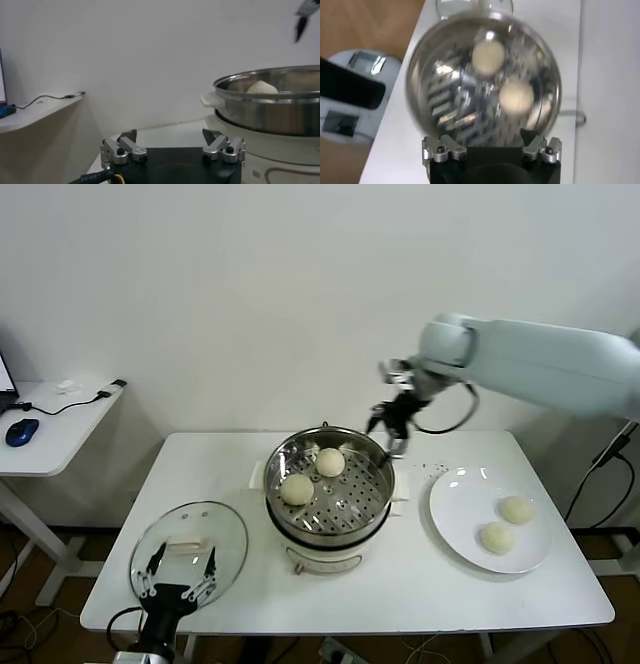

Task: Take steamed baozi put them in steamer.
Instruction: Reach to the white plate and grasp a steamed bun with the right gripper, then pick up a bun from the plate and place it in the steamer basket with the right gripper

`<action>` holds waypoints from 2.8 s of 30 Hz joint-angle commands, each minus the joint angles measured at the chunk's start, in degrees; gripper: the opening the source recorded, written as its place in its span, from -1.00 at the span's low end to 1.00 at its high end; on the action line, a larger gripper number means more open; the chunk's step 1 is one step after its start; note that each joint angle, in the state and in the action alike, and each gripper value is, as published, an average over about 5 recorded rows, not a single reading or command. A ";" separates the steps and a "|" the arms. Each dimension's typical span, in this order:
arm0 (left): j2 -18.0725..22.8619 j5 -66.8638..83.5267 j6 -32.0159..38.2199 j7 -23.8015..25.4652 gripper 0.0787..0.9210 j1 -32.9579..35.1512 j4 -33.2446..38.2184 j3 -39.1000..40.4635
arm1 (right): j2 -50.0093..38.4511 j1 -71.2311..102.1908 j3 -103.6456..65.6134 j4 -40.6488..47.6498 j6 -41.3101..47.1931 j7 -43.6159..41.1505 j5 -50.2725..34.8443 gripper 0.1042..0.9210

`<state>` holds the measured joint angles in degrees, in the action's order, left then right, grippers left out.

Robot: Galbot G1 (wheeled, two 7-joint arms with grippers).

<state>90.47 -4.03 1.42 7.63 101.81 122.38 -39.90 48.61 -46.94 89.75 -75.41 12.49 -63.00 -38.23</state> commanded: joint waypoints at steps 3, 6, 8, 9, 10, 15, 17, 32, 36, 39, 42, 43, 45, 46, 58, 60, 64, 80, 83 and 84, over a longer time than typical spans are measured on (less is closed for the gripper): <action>0.27 -0.49 0.13 0.17 0.77 0.56 0.21 -0.01 | -24.58 16.85 -11.54 -4.99 -2.74 -2.53 22.49 0.76; 0.49 -0.65 0.18 0.19 0.77 1.18 0.29 0.02 | -25.80 26.25 -18.56 -2.83 -3.38 -0.36 25.50 0.76; 0.68 -0.77 0.20 0.18 0.77 1.62 0.31 0.10 | -25.79 31.69 -23.32 -1.29 -3.88 0.39 27.67 0.76; 0.78 -0.89 0.21 0.13 0.77 1.75 0.25 0.13 | -25.58 34.20 -25.40 -0.44 -4.21 0.62 28.90 0.76; 0.86 -1.02 0.20 0.08 0.77 1.78 0.17 0.13 | -25.18 36.23 -27.13 0.50 -4.62 0.79 30.02 0.76; 1.12 -1.19 0.20 0.01 0.77 1.76 0.43 -0.12 | -21.56 43.92 -33.87 6.04 -5.99 1.40 34.40 0.76; 1.15 -1.17 0.22 0.03 0.77 1.78 0.53 -0.21 | -20.07 45.08 -34.79 7.70 -6.38 1.23 36.16 0.76; 1.37 -1.15 0.24 0.69 0.77 1.68 0.07 -0.88 | -13.79 48.14 -37.70 15.15 -7.75 1.08 40.37 0.76; 1.34 -1.16 0.26 0.64 0.77 1.69 -0.31 -0.97 | -12.88 48.74 -38.59 16.47 -8.34 1.07 41.39 0.76; 1.34 -1.16 0.25 0.61 0.77 1.70 -0.49 -1.04 | -12.62 48.81 -38.61 16.61 -8.26 0.62 41.43 0.76; 1.32 -1.18 0.20 0.58 0.77 1.62 -0.61 -1.02 | -12.37 48.73 -38.67 16.88 -8.33 0.36 41.45 0.76; 1.31 -1.20 0.18 0.58 0.77 1.56 -0.65 -1.01 | -12.26 48.66 -38.71 17.00 -8.37 0.32 41.39 0.76; 1.30 -1.25 0.15 0.56 0.77 1.44 -0.75 -0.96 | -12.07 48.44 -38.71 17.16 -8.43 0.15 41.22 0.76; 1.29 -1.28 0.14 0.54 0.77 1.38 -0.81 -0.94 | -11.99 48.28 -38.64 17.19 -8.45 0.01 41.08 0.75; 1.18 -1.36 0.23 0.54 0.77 1.39 -1.07 -0.93 | -12.18 46.91 -37.14 16.95 -8.54 -1.24 39.37 0.14; 1.17 -1.37 0.26 0.55 0.77 1.46 -1.06 -0.90 | -12.27 46.62 -36.93 16.83 -8.57 -1.30 39.01 0.11; 1.12 -1.34 0.35 0.57 0.77 1.60 -1.06 -0.93 | -12.63 45.74 -36.36 16.44 -8.66 -1.31 38.00 0.07; 0.80 -0.93 0.89 0.61 0.77 2.55 -0.87 -1.23 | -7.06 3.58 -7.35 6.13 -29.67 -6.81 32.92 0.07; 0.89 -0.97 0.90 0.60 0.77 2.69 -0.71 -1.17 | -1.84 -2.56 -4.89 3.85 -37.57 -6.60 35.74 0.08; 0.91 -0.98 0.90 0.59 0.77 2.76 -0.64 -1.17 | -0.05 -3.62 -4.93 2.97 -40.02 -6.35 37.16 0.09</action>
<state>91.23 -4.96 2.30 8.21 104.37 121.51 -41.14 38.99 -26.61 70.83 -66.35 -9.11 -67.69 -3.56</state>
